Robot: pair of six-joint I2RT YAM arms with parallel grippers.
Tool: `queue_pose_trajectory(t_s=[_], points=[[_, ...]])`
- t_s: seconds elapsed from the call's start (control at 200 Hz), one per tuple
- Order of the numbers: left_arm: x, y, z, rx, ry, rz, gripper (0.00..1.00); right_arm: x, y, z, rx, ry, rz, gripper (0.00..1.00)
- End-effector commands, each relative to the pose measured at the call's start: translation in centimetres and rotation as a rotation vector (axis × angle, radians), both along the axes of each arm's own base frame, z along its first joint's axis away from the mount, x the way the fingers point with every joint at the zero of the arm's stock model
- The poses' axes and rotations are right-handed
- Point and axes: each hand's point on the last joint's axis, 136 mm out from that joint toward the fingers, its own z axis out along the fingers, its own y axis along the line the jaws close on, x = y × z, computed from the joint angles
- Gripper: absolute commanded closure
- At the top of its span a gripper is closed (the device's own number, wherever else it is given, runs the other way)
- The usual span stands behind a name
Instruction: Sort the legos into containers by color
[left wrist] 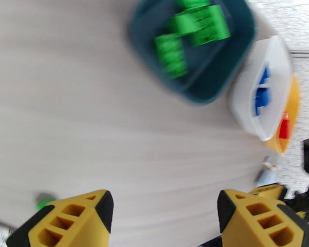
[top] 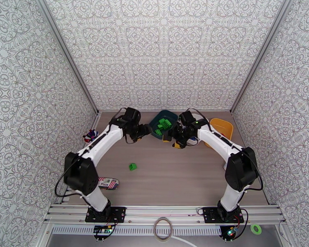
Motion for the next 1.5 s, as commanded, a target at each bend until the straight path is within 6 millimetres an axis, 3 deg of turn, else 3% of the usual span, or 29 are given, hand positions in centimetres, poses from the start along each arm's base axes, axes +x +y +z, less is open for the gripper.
queue_pose_trajectory(t_s=[0.0, 0.12, 0.315, 0.575, 0.855, 0.99, 1.22, 1.38, 1.495], points=[[-3.1, 2.8, -2.1, 0.113, 0.062, 0.048, 0.26, -1.4, 0.8, -0.2, -0.039, -0.018, 0.046, 0.21], [-5.1, 4.3, -4.2, 0.159, 0.100, 0.027, 0.23, -2.7, 2.1, -0.7, -0.054, -0.014, 0.085, 0.21], [-6.0, 5.6, -7.7, 0.192, 0.156, -0.048, 0.24, -4.3, 2.6, -1.0, -0.065, -0.003, 0.106, 0.21], [-5.8, 5.1, -11.9, 0.142, 0.222, -0.104, 0.25, -6.0, 1.1, -1.0, -0.077, -0.008, 0.084, 0.20], [-6.9, 4.8, -14.8, 0.125, 0.290, -0.109, 0.27, -7.5, -0.2, -1.0, -0.070, -0.010, 0.052, 0.20], [-8.6, 4.0, -15.6, 0.077, 0.323, -0.117, 0.28, -8.1, -0.8, -0.8, -0.072, -0.019, 0.043, 0.20], [-10.8, 3.4, -15.0, 0.064, 0.308, -0.110, 0.28, -9.2, -1.9, -1.2, -0.067, -0.025, 0.009, 0.20], [-12.7, 2.3, -15.1, 0.117, 0.327, -0.161, 0.28, -9.9, -2.4, -1.6, -0.055, -0.019, -0.007, 0.20], [-13.5, 2.7, -15.4, 0.227, 0.341, -0.171, 0.31, -10.3, -2.8, -1.7, -0.058, -0.019, -0.013, 0.20]])
